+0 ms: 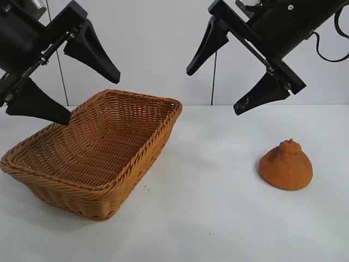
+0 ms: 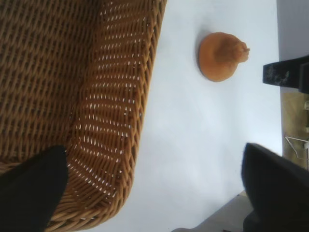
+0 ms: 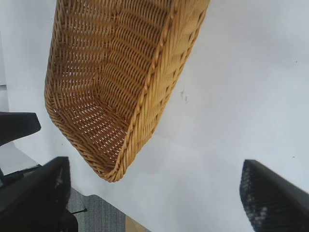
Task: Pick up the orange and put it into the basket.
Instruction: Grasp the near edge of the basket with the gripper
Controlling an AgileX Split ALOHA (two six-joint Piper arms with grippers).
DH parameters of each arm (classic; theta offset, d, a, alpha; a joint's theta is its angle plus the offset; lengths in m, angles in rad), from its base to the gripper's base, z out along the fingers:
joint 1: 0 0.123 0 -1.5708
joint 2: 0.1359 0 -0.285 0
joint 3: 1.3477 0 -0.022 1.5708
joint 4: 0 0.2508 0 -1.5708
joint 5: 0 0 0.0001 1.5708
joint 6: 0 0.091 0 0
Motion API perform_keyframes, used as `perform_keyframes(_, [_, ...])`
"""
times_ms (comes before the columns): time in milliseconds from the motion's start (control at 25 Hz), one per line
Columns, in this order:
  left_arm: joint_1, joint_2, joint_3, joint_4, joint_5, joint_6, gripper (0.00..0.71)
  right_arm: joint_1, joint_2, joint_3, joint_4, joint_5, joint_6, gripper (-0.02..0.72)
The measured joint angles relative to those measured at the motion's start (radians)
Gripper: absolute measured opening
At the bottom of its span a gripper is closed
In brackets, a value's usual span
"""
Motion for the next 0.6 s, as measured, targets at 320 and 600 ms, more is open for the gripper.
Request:
perform_keyframes(320, [0.0, 0.0, 0.0, 0.0, 0.0, 0.0, 0.693, 0.0, 0.0, 0.0, 0.0, -0.001, 0.019, 0.652])
perform_keyframes(600, [0.0, 0.0, 0.0, 0.0, -0.001, 0.0, 0.693, 0.0, 0.0, 0.0, 0.0, -0.014, 0.023, 0.652])
